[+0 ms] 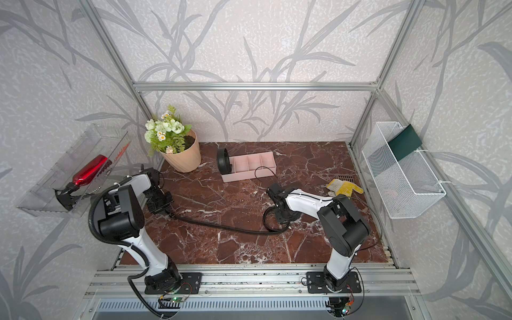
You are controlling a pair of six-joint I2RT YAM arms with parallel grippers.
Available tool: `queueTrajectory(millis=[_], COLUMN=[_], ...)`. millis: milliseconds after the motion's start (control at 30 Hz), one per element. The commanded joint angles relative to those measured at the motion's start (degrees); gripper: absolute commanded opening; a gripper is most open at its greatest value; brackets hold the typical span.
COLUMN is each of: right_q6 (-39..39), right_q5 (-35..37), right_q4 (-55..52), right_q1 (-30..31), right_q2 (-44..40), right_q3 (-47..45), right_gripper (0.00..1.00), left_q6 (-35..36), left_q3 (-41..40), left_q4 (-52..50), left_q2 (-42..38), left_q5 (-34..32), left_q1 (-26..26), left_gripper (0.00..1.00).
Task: Place the belts into the storage roll
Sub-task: Roll the belt at the center of the board.
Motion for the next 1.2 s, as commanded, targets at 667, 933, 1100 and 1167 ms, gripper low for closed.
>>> queueTrajectory(millis=[667, 933, 1100, 1167], right_q6=[-15.2, -15.4, -15.2, -15.3], right_q5=[-6.5, -7.4, -8.1, -8.4], right_q4=[-1.2, -1.1, -0.5, -0.1], right_q1=[3.8, 3.2, 2.1, 1.8], right_q2=[14.4, 14.6, 14.9, 15.1], right_q3=[13.8, 15.3, 16.9, 17.2], right_gripper=[0.00, 0.00, 0.00, 0.00], left_q6=[-8.4, -13.7, -15.7, -16.5], left_q3=[-11.9, -17.4, -17.0, -17.6], left_q4=[-6.5, -8.6, -6.8, -5.3], left_q2=[-27.5, -30.7, -26.0, -24.4], left_q5=[8.4, 11.4, 13.1, 14.4], left_q1=[-4.6, -6.1, -6.5, -6.6], left_gripper=[0.90, 0.86, 0.72, 0.67])
